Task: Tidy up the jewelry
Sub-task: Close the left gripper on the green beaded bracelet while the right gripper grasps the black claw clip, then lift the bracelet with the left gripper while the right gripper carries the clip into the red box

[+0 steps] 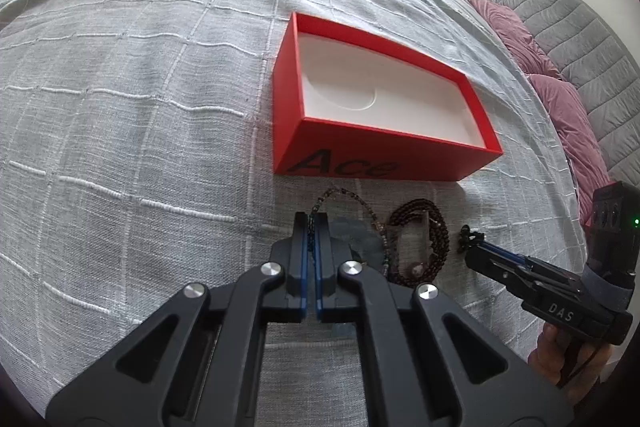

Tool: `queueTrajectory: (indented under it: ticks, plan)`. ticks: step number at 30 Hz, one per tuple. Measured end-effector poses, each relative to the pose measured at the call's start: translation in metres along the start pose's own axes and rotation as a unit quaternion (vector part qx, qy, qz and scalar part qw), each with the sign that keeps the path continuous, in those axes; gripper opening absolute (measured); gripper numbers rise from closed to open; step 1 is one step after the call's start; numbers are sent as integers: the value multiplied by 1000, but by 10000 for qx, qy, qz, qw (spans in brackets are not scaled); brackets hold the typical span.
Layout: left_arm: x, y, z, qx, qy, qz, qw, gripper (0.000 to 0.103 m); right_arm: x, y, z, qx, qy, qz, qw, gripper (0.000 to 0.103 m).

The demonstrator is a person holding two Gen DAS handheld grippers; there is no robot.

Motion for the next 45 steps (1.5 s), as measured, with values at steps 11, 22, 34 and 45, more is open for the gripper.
queueTrajectory:
  ticks: [11, 22, 34, 45]
  plan:
    - [-5, -2, -23, 261, -390, 198, 9987, 3, -6, -4, -6, -4, -162, -4, 9999, 7]
    - [-13, -15, -37, 451, -728, 391, 9956, 3, -10, -1, -15, 104, -366, -125, 9992, 12]
    - [-19, -24, -51, 481, -1077, 558, 9914, 3, -5, 15, 14, 707, -417, -522, 9953, 28]
    - [-31, -24, -60, 579, -1363, 643, 9869, 3, -10, 21, -3, 483, -607, -483, 9958, 27]
Point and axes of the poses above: each gripper's, at about its wrist camera, not at the fingertips, and z roughly the way its jaws point, y to its left, x to its underside, the point moved 5 cm from there along z, roughly the way its jaws point, and after that the axes turned 12 degrees about z, right-handed, at the moved point
